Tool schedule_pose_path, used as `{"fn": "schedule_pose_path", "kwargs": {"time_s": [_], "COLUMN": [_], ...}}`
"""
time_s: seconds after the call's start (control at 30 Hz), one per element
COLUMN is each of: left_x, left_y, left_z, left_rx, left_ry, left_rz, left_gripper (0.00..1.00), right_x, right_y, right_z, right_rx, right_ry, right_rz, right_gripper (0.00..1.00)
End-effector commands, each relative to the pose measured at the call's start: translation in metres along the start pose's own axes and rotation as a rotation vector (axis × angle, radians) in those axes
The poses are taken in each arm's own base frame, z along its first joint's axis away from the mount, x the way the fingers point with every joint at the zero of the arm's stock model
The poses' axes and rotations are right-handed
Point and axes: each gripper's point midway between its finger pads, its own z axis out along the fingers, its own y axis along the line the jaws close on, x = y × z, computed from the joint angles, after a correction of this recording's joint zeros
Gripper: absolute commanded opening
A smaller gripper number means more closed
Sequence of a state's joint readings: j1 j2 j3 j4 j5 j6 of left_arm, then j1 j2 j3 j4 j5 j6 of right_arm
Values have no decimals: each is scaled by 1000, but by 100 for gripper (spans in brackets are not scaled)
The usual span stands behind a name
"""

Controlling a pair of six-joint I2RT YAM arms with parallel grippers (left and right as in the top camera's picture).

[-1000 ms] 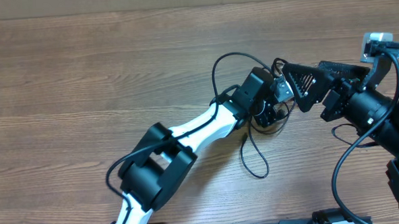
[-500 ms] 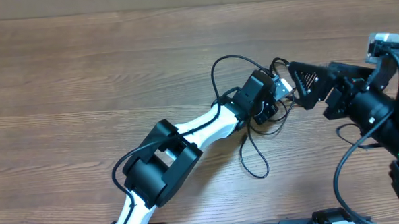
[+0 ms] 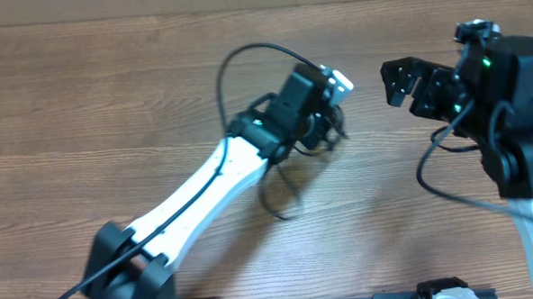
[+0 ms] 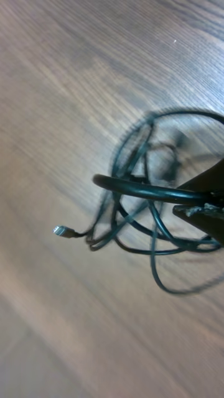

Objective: Untangle cables

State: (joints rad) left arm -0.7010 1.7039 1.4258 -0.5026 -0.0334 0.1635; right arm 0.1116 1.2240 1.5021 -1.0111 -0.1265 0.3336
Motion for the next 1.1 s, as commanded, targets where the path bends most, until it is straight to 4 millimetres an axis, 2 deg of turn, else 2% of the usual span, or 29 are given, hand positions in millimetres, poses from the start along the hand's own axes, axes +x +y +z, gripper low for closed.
{"fn": "schedule_pose_path", "kwargs": {"time_s": [0.0, 0.17, 0.37, 0.57, 0.67, 0.9, 1.07], "left_x": [-25, -51, -89, -104, -115, -137, -144], "left_y": [10, 17, 26, 51, 62, 68, 70], "left_z": [-36, -71, -116, -158, -186, -230, -249], "left_rx": [-40, -57, -77, -197, -250, -272, -278], "left_ry": [-90, -183, -247, -251, -274, -349, -384], "left_rz": [3, -45, -62, -76, -72, -62, -67], "left_gripper": [4, 4, 4, 4, 4, 4, 4], "right_x": [1, 23, 40, 46, 54, 76, 93], "right_y": [3, 13, 22, 21, 17, 19, 21], "right_z": [12, 33, 52, 63, 70, 84, 97], "right_rx": [-20, -108, -205, -213, -208, -237, -234], "right_ry": [42, 169, 262, 296, 329, 433, 507], "right_rz": [-51, -144, -210, -217, -207, -202, -202], "right_gripper": [100, 100, 98, 98, 98, 91, 90]}}
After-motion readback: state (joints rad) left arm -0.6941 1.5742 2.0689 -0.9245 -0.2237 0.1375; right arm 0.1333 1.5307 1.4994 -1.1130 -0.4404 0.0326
